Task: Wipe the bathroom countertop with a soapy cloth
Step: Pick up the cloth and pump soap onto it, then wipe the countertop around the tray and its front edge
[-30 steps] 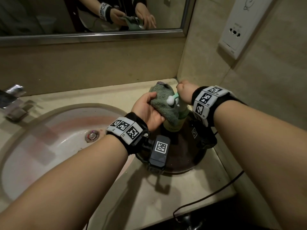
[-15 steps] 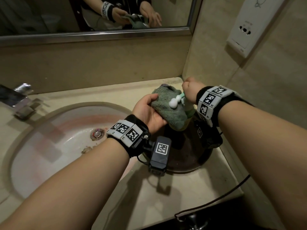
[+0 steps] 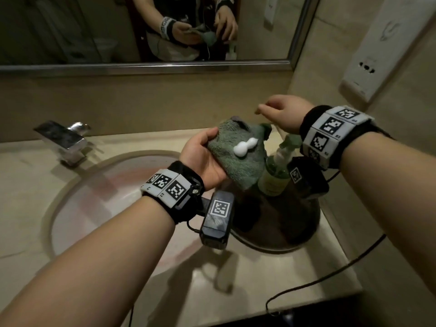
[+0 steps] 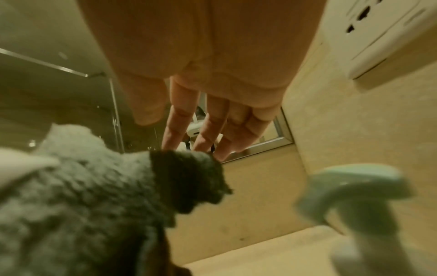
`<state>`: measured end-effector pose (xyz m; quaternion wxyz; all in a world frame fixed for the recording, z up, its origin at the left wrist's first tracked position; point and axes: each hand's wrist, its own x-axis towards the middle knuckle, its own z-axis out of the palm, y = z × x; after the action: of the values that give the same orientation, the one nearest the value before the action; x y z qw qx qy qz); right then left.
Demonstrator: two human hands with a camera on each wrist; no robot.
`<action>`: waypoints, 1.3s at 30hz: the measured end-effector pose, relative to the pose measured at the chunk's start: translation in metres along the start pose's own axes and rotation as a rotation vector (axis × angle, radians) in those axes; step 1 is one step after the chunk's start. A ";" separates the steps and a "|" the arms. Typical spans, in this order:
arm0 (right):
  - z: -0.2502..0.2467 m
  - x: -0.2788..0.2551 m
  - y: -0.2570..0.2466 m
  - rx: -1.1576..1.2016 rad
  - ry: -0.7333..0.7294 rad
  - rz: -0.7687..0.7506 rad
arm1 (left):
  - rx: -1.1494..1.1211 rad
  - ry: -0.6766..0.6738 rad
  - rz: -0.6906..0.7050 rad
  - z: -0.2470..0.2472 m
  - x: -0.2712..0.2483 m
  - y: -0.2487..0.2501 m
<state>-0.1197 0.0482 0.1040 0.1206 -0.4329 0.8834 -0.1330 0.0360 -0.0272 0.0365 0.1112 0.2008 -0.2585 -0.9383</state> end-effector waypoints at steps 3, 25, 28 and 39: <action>-0.001 -0.011 -0.028 0.152 -0.049 -0.080 | 0.055 0.004 0.009 -0.008 -0.017 0.013; 0.031 -0.040 -0.126 0.624 -0.308 0.075 | 0.221 0.128 0.103 -0.062 -0.096 0.048; 0.038 -0.040 -0.118 0.654 -0.285 0.119 | 0.222 0.111 0.088 -0.061 -0.102 0.053; 0.076 -0.044 -0.094 0.983 -0.435 0.332 | 0.315 0.171 -0.023 -0.067 -0.105 0.066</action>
<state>0.0001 0.0179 0.0692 0.5068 -0.1986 0.7286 -0.4157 0.1660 -0.0791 0.0527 0.0892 0.2975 -0.3898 -0.8669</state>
